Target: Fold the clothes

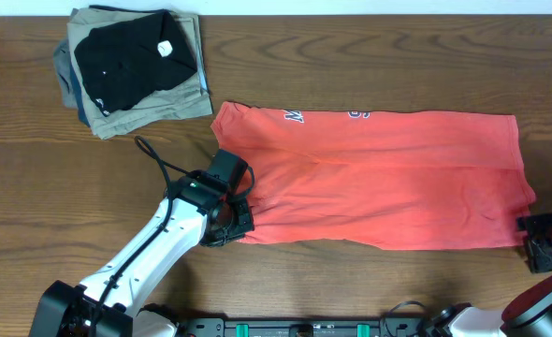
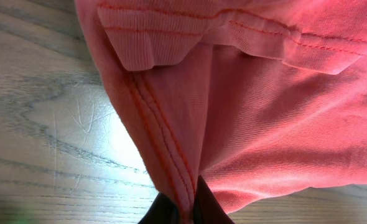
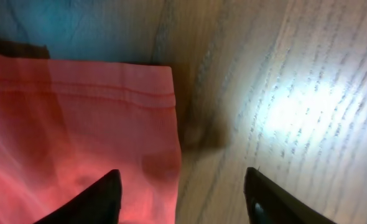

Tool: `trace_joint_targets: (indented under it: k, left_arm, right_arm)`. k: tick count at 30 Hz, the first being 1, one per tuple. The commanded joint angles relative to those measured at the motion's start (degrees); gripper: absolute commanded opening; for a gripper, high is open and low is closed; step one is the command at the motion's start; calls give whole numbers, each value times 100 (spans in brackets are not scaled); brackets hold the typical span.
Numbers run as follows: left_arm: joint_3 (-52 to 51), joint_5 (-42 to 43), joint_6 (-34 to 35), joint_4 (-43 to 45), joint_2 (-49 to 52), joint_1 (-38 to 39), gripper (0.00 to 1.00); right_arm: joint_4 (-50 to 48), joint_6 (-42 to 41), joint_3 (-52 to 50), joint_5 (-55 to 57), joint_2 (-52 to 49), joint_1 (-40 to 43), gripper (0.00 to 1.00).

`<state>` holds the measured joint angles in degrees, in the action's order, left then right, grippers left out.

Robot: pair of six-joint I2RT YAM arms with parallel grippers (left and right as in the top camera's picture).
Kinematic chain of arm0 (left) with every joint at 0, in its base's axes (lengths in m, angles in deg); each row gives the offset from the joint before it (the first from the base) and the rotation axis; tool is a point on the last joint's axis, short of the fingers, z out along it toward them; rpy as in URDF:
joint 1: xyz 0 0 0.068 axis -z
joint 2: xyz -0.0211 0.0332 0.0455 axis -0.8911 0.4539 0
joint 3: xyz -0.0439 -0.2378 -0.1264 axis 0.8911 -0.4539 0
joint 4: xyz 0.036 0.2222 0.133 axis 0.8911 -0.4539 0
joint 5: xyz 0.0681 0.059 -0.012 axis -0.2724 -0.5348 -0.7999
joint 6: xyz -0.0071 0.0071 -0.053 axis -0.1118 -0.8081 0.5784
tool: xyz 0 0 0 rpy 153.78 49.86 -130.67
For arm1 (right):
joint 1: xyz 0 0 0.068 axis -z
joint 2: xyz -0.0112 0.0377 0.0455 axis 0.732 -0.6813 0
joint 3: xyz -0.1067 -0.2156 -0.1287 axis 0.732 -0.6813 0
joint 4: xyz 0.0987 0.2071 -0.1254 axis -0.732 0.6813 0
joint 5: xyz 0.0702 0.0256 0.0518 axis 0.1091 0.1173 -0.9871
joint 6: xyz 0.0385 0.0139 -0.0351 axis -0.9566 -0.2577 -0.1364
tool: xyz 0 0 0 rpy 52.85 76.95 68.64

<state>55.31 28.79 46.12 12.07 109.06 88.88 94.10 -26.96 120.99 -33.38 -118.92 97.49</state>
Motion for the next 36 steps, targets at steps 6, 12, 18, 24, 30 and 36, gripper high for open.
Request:
trace_joint_targets:
  k: [6, 12, 18, 24, 30, 36]
  left_arm:
    - [57, -116, -138, -46, 0, -42, 7]
    - [57, -118, -138, -37, 0, -42, 6]
    - [59, -79, -236, -35, -2, -42, 6]
    - [72, -66, -424, -63, -164, -39, 6]
    - [151, -31, -442, -319, -1012, -39, 6]
    - [151, -31, -439, -313, -1740, -42, 6]
  right_arm:
    - [-186, -15, -15, -17, -328, 81, 53]
    - [-367, -13, -15, 17, -535, 81, 46]
    - [-518, -15, -15, 17, -732, 81, 40]
    - [-437, -20, 55, -4, -741, 83, 7]
    - [293, -76, 656, -28, -739, 83, 1]
    - [1237, -129, 1447, -382, -737, 81, 1]
